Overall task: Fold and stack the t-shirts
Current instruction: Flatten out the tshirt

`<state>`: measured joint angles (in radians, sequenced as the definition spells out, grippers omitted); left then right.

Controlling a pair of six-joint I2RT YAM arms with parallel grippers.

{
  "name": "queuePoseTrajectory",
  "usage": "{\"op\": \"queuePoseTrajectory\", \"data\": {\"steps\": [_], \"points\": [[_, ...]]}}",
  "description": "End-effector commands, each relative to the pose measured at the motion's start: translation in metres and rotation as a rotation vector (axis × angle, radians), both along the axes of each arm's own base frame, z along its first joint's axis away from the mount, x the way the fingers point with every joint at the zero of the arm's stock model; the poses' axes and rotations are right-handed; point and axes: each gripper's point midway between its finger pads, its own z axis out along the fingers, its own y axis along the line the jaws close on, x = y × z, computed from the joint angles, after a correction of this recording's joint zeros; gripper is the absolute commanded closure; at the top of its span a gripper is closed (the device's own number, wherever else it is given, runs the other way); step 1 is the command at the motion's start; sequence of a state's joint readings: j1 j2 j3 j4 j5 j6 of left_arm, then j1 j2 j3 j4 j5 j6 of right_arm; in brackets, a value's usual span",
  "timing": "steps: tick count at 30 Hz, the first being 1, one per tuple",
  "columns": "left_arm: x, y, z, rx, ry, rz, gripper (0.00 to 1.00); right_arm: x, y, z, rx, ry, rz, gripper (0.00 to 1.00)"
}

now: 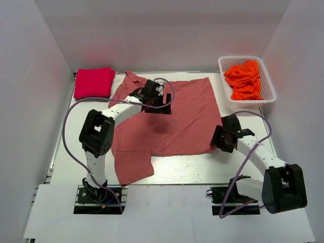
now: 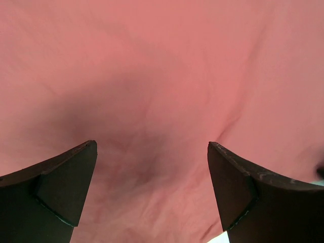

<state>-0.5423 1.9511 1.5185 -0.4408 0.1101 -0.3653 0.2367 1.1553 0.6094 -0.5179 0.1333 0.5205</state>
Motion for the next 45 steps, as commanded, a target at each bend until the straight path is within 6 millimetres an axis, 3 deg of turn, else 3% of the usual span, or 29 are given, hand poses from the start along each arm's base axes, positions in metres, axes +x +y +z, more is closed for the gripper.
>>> {"op": "queuePoseTrajectory", "data": {"steps": [1,2,4,7,10,11,20,24,26,29,31,34,38,41,45], "points": [[-0.009,0.003,-0.008,0.019,0.020,-0.011,0.00,0.023,0.014,0.008,0.071,-0.054,0.003,0.38],[-0.010,0.006,-0.012,0.032,0.026,-0.004,0.00,0.023,0.015,0.002,0.064,-0.029,0.006,0.42],[-0.017,0.010,-0.020,0.054,0.039,0.011,0.00,0.035,0.014,0.010,0.052,-0.053,0.004,0.57],[-0.025,0.012,-0.029,0.067,0.046,0.007,0.00,0.048,0.012,0.021,0.028,-0.100,0.019,0.60],[-0.025,0.016,-0.028,0.080,0.038,0.020,0.00,0.060,0.014,0.030,0.009,-0.144,0.072,0.69],[-0.025,0.016,-0.028,0.080,0.038,0.020,0.00,0.060,0.022,0.028,0.028,-0.129,0.110,0.78],[-0.035,0.019,-0.051,0.099,0.094,0.022,0.00,0.061,0.062,0.015,0.020,-0.089,0.382,0.82],[-0.037,0.019,-0.061,0.106,0.117,0.016,0.00,0.066,0.083,0.015,-0.007,-0.120,0.507,0.79],[-0.037,0.019,-0.065,0.106,0.129,0.024,0.00,0.069,0.095,0.013,-0.019,-0.108,0.547,0.75],[-0.043,0.022,-0.072,0.117,0.146,0.024,0.00,0.068,0.097,0.005,-0.071,-0.067,0.544,0.64],[-0.043,0.022,-0.072,0.117,0.146,0.024,0.00,0.069,0.090,0.004,-0.119,-0.065,0.514,0.52],[-0.043,0.022,-0.072,0.117,0.146,0.024,0.00,0.069,0.081,0.018,-0.161,-0.099,0.472,0.34],[-0.044,0.023,-0.076,0.122,0.154,0.024,0.00,0.069,0.068,0.046,-0.171,-0.192,0.411,0.25],[-0.049,0.026,-0.082,0.132,0.169,0.023,0.00,0.066,0.059,0.054,-0.166,-0.216,0.366,0.23],[-0.047,0.030,-0.086,0.136,0.177,0.032,0.00,0.057,0.045,0.042,-0.145,-0.136,0.293,0.32]]}}
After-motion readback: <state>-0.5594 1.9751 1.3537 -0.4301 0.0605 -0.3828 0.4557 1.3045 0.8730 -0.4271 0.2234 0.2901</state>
